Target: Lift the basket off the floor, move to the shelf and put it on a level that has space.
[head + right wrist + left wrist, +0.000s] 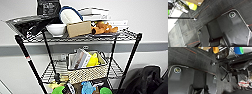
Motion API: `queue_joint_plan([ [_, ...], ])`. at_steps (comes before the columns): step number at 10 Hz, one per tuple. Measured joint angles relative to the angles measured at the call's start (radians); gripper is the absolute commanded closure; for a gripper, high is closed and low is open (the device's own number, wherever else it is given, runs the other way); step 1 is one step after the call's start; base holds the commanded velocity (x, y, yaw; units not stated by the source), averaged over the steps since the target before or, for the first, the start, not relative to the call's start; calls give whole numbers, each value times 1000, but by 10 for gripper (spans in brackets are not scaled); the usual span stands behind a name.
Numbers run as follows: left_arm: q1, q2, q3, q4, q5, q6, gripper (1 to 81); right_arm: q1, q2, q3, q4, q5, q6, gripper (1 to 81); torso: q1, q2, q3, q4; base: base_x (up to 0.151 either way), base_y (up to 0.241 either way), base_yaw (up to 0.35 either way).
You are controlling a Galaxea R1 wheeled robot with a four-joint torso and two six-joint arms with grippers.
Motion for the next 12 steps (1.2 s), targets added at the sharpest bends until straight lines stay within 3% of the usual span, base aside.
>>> queue_joint_plan([
  [4, 34, 111, -187, 3, 9, 0, 10, -54, 127, -242, -43, -15, 0, 10, 0, -1, 0, 0, 0, 0, 0],
  [12, 46, 340, -571, 7, 94, 0, 10, -115, 391, -671, -122, -17, -1, 10, 0, -1, 1, 0, 0, 0, 0],
])
